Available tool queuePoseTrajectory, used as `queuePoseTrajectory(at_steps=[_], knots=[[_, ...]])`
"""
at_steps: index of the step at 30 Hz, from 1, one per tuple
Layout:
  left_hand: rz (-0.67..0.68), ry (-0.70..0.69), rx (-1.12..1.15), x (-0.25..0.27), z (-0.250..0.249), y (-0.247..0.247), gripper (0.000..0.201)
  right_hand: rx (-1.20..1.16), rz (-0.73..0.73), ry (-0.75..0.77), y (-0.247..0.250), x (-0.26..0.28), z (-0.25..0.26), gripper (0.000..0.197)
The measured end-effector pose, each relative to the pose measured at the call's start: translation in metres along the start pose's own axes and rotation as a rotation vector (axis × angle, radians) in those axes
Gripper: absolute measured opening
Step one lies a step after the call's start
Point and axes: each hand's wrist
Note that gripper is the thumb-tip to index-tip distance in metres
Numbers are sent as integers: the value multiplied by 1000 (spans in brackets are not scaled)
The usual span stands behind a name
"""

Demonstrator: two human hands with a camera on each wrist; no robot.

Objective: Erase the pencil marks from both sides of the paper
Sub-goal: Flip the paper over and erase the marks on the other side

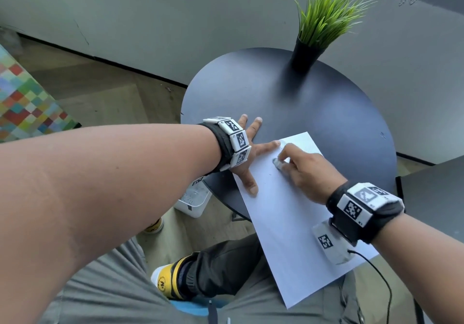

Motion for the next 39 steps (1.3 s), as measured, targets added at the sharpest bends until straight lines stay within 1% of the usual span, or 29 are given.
queuePoseTrajectory(at_steps=[1, 3, 4, 5, 6, 8, 9, 10, 11, 13, 14, 15, 16, 18, 19, 20, 21, 24, 26, 30, 34, 35, 36, 38, 39], knots=[[3, 1, -5, 0, 0, 0, 139, 14, 49, 44, -1, 4, 3, 18], [4, 4, -22, 0, -1, -1, 141, 56, 253, 181, -3, 14, 14, 14], [2, 3, -27, -1, -1, -1, 141, 59, 330, 214, -2, 16, 15, 10], [0, 1, -24, -2, -1, -1, 141, 55, 337, 213, -1, 13, 12, 9], [-3, -1, -20, -3, -1, -1, 141, 53, 276, 167, -1, 7, 6, 11], [-1, -2, -13, -1, -1, 0, 140, 13, 59, -20, 4, -7, -7, 16], [4, 2, -12, 0, -1, 0, 139, -8, -9, -73, 4, -10, -10, 17], [6, 4, -13, 1, -1, 1, 139, -20, -4, -72, 4, -9, -10, 17], [3, 5, -18, 1, -1, 1, 139, -14, 63, -22, 3, -6, -7, 17], [-2, 8, -27, 1, -1, 0, 139, 39, 268, 137, -2, 6, 9, 15], [-5, 8, -28, 0, -2, 0, 139, 66, 339, 193, -3, 9, 14, 13], [-5, 8, -27, 0, -2, 0, 139, 77, 352, 212, -2, 9, 14, 13], [-4, 7, -28, 0, -2, 0, 139, 71, 302, 186, 0, 3, 9, 14], [4, 8, -39, 2, -2, 3, 139, -4, 144, 25, 5, -11, -8, 15], [9, 9, -50, 4, -3, 5, 139, -47, 94, -57, 8, -17, -16, 15], [16, 12, -61, 6, -4, 8, 138, -83, 77, -113, 10, -22, -23, 15], [21, 16, -70, 7, -5, 11, 137, -98, 85, -137, 10, -25, -28, 15], [42, 27, -62, 12, -8, 18, 133, -80, 126, -138, 9, -27, -29, 13], [49, 36, -25, 14, -9, 18, 133, -47, 125, -134, 8, -29, -28, 15], [3, 63, 32, 21, -18, 8, 138, 14, 107, -134, 6, -29, -26, 16], [-31, 56, 43, 23, -16, 1, 140, 59, 35, -169, 10, -29, -20, 17], [-30, 58, 42, 23, -13, 1, 140, 50, 61, -141, 9, -25, -16, 16], [-25, 60, 35, 23, -11, 3, 140, 50, 113, -81, 6, -20, -10, 14], [-9, 55, 9, 23, -8, 5, 138, 99, 238, 114, 0, -3, 5, 12], [-4, 49, 0, 22, -7, 5, 139, 108, 289, 187, -2, 3, 9, 12]])
Point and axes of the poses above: each hand's wrist, its own x-axis away from the middle knuckle, its own y-axis out of the back of the hand, z = x × y, and after that the axes turned 11 degrees about x, right-handed
